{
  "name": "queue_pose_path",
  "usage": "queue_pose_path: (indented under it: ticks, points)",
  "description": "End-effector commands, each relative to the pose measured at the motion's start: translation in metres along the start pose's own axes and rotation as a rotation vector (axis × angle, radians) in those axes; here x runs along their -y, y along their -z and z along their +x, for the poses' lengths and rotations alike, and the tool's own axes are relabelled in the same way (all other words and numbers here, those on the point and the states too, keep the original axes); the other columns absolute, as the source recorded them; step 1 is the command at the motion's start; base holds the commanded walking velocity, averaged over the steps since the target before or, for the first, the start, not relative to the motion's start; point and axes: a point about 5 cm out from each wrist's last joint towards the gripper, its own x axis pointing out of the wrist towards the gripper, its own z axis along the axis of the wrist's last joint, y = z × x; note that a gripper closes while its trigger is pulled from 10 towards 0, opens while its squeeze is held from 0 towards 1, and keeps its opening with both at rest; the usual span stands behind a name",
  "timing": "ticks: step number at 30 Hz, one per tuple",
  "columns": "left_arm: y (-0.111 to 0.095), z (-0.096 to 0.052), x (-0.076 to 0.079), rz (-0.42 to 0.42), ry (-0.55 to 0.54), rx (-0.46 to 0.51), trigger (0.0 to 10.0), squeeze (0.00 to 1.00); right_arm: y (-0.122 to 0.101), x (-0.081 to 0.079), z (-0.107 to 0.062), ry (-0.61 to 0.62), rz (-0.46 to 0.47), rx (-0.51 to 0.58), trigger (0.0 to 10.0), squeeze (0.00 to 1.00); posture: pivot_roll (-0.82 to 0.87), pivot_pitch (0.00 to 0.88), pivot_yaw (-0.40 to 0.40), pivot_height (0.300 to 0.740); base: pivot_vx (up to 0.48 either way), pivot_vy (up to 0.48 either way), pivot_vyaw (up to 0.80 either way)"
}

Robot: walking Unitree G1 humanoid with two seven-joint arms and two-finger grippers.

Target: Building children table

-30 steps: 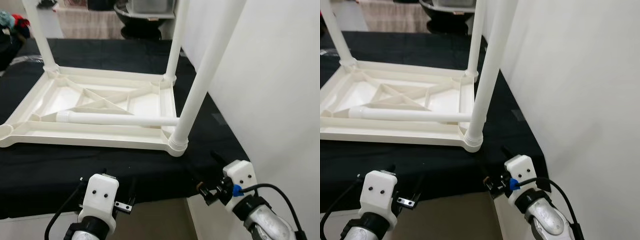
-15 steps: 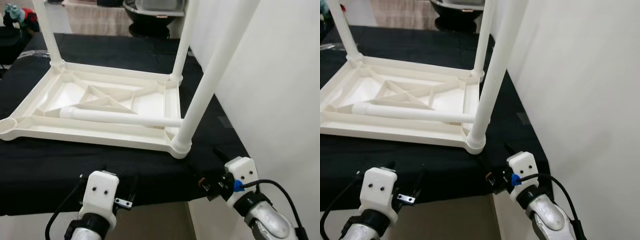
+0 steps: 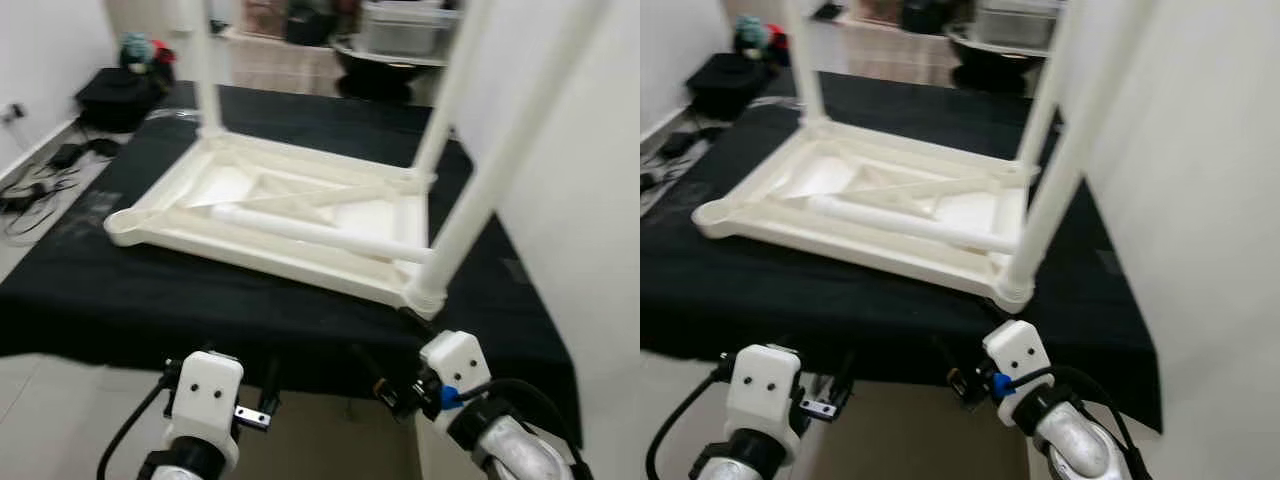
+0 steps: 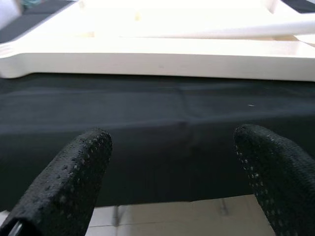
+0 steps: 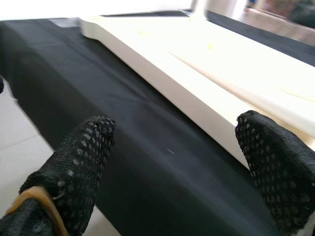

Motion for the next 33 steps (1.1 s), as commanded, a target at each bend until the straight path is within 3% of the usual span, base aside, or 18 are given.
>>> queue_pose_path:
  ticks: [1,5,12,24,33]
  points:
    - [0.003,0.001,0.0,-0.005,-0.008,-0.019,10.0,0.0,0.002,0.002,-0.001,0.008,0.017,-0.01,10.0,0.0,0.03,0.145,-0.112,0.74,0.0,0.0,0.43]
    - [-0.004,0.004,-0.003,0.0,-0.03,0.028,10.0,0.0,-0.011,0.01,0.009,0.05,0.047,0.057,10.0,0.0,0.03,0.145,-0.111,0.74,0.127,0.0,0.0]
    - [-0.009,0.007,-0.003,0.01,-0.034,0.048,10.0,0.0,-0.016,0.009,0.016,0.03,0.042,0.088,10.0,0.0,0.04,0.141,-0.112,0.74,0.274,0.0,0.0]
    - [-0.01,0.009,-0.004,0.013,-0.031,0.054,10.0,0.0,-0.013,0.006,0.016,0.013,0.029,0.078,10.0,0.0,0.04,0.134,-0.104,0.74,0.275,0.0,0.0]
    - [-0.012,0.009,-0.003,-0.016,-0.035,0.053,10.0,0.0,-0.014,0.005,0.016,0.0,0.031,0.089,10.0,0.0,0.04,0.125,-0.102,0.74,0.0,0.0,0.0]
